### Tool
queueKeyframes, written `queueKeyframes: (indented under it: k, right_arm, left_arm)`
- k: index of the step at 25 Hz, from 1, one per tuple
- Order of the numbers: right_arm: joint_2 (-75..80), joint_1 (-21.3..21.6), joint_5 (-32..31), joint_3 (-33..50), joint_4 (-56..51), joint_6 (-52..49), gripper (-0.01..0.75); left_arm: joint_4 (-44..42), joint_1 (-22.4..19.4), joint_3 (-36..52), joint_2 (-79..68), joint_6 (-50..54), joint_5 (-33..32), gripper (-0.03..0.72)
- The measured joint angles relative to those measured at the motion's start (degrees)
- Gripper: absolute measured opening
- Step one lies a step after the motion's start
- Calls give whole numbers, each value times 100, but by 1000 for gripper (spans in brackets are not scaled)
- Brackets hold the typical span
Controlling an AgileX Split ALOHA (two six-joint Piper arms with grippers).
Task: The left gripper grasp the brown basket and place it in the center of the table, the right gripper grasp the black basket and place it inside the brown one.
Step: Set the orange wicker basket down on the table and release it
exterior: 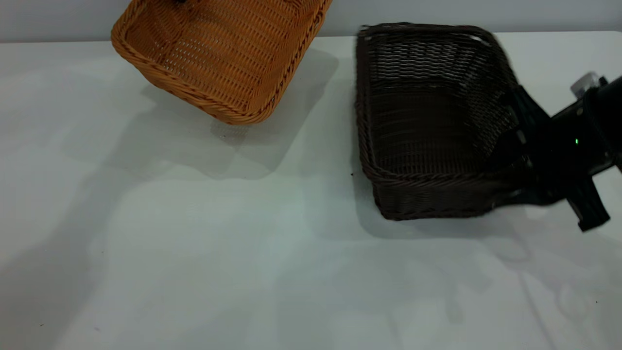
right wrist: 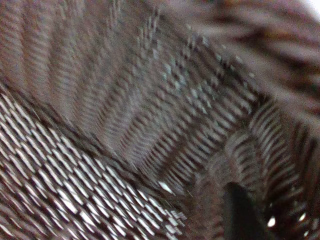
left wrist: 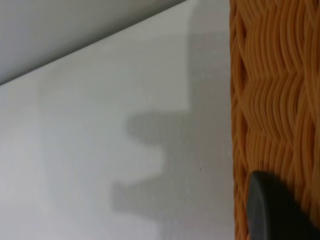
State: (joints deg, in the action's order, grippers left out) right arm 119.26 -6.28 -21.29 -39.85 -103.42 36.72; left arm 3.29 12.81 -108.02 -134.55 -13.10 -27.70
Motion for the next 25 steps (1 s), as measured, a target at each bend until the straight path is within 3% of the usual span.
queueKeyframes:
  k: [3,6,15,20,25]
  right_arm:
    - [0,84,49,-211,-7,320,132]
    - [12,398,44,-347,35,610,94]
    - [-128,2421,-425,-928,959,1403,82]
    - [-432,3429,-1505,-1631,1797,1426,82]
    - [-599,3917,-2503,-2114,2459,1425,81]
  left_arm:
    - [-6,0,0,0,0,-25,78]
    - [-58,-14,0,11,-54,-230,78]
    - [24,5,0,111,-1017,-1086,78]
    - [837,134,0,103,-2936,-1503,78]
    - [1879,549,0,2,-5422,-2044,78]
